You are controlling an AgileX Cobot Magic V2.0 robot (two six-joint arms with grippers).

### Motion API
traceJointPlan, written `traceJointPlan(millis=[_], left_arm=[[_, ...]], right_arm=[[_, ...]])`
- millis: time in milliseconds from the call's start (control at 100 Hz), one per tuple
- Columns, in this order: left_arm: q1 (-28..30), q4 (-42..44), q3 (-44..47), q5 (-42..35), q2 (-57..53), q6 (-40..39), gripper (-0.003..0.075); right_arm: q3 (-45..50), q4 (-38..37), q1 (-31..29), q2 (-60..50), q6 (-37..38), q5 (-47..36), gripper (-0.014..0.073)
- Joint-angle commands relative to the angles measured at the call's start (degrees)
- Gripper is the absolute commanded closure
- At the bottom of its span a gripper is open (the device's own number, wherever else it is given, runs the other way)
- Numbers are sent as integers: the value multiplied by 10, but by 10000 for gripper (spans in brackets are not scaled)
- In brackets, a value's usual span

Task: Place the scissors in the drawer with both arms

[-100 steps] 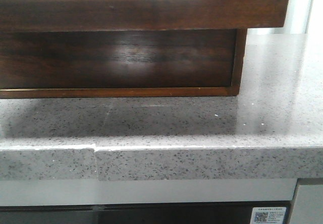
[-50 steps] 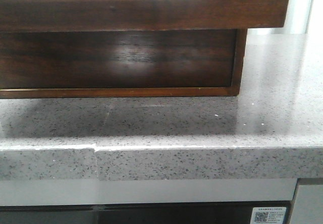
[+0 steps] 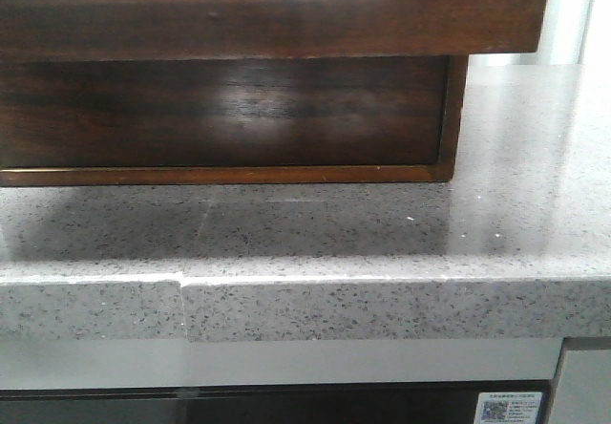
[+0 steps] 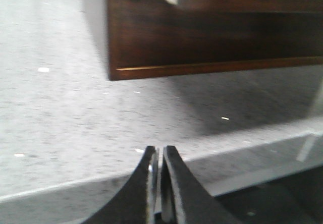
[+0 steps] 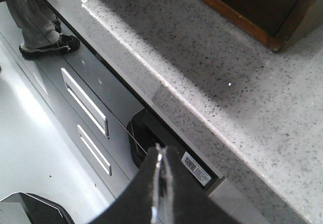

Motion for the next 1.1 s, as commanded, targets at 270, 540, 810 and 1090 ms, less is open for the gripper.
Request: traceJointPlan(millis=[270,540,810,1090], left_arm=[[129,-2,12,-53,-17,88,742],[190,-4,13,-52,-17,120,742],[208,-29,13,-19,-17,126,742],[207,-31,13,-19,-17,126,742]], right_arm=[[-15,0,-2,3,-3,-39,654],[-15,0,-2,3,-3,-39,654],[-15,0,-2,3,-3,-39,654],[-15,0,-2,3,-3,-39,654]])
